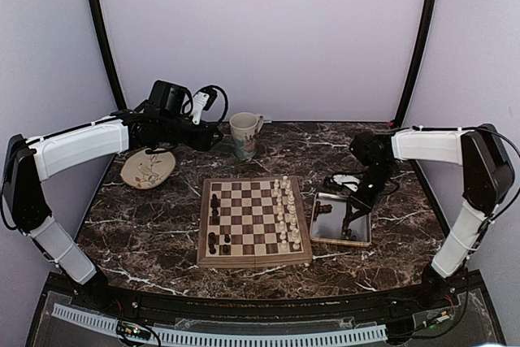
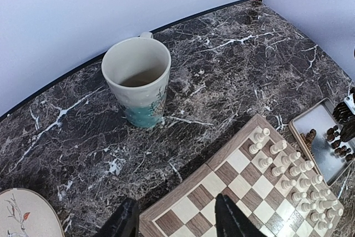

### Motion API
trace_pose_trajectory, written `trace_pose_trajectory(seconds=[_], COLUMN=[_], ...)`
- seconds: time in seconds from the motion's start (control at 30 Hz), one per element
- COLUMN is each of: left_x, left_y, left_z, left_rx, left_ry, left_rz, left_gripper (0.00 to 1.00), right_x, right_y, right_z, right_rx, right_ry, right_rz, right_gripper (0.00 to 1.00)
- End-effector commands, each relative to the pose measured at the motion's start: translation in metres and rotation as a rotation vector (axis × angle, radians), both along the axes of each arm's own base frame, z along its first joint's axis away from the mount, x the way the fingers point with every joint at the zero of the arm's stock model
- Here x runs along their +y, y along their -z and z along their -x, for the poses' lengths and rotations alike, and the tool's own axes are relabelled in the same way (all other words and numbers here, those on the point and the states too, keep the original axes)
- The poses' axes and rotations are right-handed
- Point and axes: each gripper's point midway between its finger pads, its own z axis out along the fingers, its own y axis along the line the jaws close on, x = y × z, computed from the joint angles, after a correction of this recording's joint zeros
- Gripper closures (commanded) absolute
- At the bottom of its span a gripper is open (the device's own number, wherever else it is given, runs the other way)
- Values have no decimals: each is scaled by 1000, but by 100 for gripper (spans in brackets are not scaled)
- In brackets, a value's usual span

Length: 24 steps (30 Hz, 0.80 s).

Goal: Set up the chess pieces on the board
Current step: Pick up the bishop from the storage box.

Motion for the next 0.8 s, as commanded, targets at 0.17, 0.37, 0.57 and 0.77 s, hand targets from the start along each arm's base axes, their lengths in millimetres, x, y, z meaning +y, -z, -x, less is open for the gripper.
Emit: trace_pose_trajectory(seconds=[0.17,0.37,0.57,0.77], left_x=[-1,-1,5,11], left_y=[-11,-11,-13,-18], left_z=[-2,-3,-5,-7], left_rx=[-7,-11,-32,-60], left_ry=[2,-2,-28,-53], left_rz=[21,17,-2,-18], left_gripper=[51,51,51,51], right_x=[17,26,55,113], right_y=[-17,-33,-70,-102], right_z=[-8,-21,-40,-48], right_rx=[35,2,-78,-210], right_ry=[14,22,-29,-182], right_rz=[-121,-160,-206,-179], right_gripper=[97,96,96,96])
